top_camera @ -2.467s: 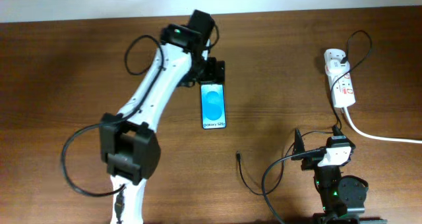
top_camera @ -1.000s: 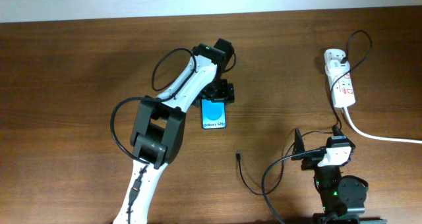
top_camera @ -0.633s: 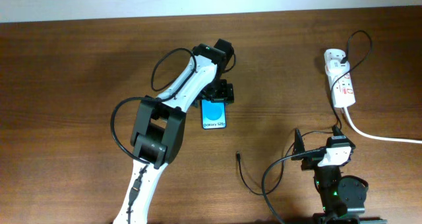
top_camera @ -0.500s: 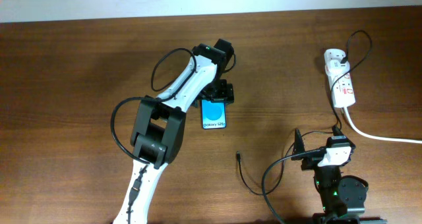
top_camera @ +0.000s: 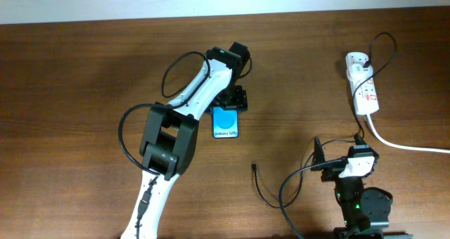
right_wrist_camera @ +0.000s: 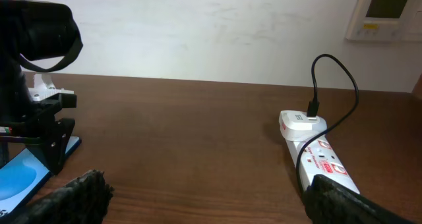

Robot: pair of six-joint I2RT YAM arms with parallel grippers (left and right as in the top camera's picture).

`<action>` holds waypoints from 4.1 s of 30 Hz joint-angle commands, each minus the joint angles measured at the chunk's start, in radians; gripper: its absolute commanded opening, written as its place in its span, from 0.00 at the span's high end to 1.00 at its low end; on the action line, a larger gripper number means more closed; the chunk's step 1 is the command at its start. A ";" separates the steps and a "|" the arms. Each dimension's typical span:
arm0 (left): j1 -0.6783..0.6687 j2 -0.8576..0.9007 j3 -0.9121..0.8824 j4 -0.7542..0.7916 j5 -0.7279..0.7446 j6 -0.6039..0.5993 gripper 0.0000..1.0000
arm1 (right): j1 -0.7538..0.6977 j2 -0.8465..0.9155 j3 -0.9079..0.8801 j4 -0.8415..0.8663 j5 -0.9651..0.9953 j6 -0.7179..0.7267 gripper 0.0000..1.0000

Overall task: Plug charger to phone and switch on socket
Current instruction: 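Move the left gripper over the blue phone and lower onto it, then close the left gripper on the phone's sides and adjust grip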

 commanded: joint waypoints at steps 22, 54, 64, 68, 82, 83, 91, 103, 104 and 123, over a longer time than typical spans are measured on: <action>0.041 0.038 0.129 -0.116 -0.033 -0.006 0.17 | 0.006 -0.007 -0.005 -0.006 0.008 0.004 0.02; 0.021 0.046 0.026 -0.015 -0.026 -0.006 0.01 | 0.006 -0.007 -0.005 -0.006 0.008 0.004 0.02; 0.005 0.046 -0.022 -0.006 -0.048 -0.005 0.01 | 0.006 -0.007 -0.005 -0.006 0.008 0.004 0.02; 0.005 0.046 -0.040 -0.003 -0.049 -0.005 0.00 | 0.006 -0.007 -0.005 -0.006 0.008 0.003 0.01; 0.005 0.046 -0.043 -0.018 -0.093 -0.005 0.00 | 0.006 -0.007 -0.005 -0.006 0.008 0.004 0.01; 0.005 0.046 -0.043 -0.018 -0.093 -0.005 0.00 | 0.006 -0.008 -0.005 -0.006 0.008 0.003 0.02; 0.012 0.046 -0.043 -0.011 -0.073 -0.005 0.01 | 0.006 -0.008 -0.005 -0.006 0.008 0.004 0.02; 0.018 0.046 -0.043 -0.006 -0.070 -0.005 0.01 | 0.006 -0.008 -0.005 -0.006 0.008 0.004 0.02; 0.018 0.046 -0.043 -0.006 -0.069 -0.005 0.01 | 0.006 -0.007 -0.005 -0.006 0.008 0.004 0.02; 0.050 0.046 -0.072 0.025 -0.019 0.040 0.00 | 0.006 -0.008 -0.005 -0.006 0.008 0.003 0.02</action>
